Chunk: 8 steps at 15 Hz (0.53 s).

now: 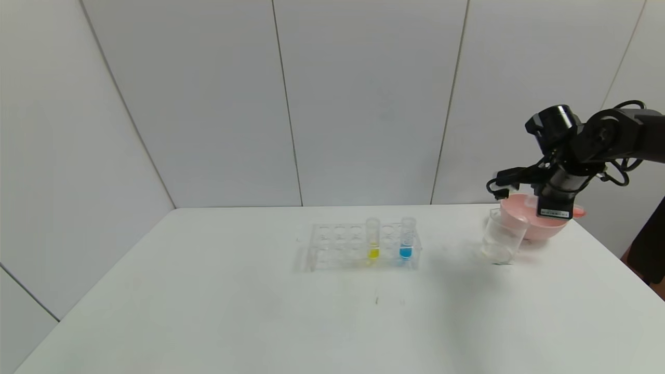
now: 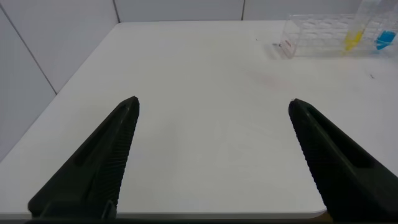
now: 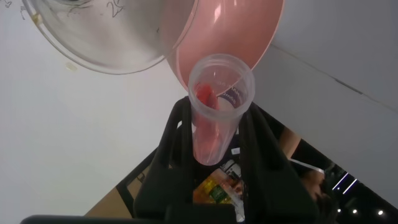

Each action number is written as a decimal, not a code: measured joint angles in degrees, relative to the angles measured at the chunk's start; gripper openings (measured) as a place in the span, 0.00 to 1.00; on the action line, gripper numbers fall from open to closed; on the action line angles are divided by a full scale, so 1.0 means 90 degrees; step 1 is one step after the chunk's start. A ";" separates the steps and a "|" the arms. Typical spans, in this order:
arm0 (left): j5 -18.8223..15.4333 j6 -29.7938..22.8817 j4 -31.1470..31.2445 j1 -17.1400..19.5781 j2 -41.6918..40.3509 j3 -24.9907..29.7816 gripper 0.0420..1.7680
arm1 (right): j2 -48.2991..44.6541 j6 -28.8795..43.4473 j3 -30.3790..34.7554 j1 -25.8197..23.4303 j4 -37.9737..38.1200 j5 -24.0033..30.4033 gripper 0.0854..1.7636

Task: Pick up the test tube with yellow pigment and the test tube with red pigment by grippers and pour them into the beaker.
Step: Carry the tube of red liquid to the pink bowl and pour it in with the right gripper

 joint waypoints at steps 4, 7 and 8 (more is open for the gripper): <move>0.0003 0.0000 0.0000 0.0000 0.0000 0.0000 0.97 | 0.0088 -0.0256 0.0003 0.0134 -0.0149 -0.0370 0.24; 0.0003 0.0000 0.0000 0.0000 0.0000 0.0000 0.97 | 0.0137 -0.0559 0.0003 0.0238 -0.0440 -0.0826 0.24; 0.0003 0.0003 0.0000 0.0000 0.0000 0.0000 0.97 | 0.0158 -0.0708 0.0003 0.0279 -0.0531 -0.1040 0.24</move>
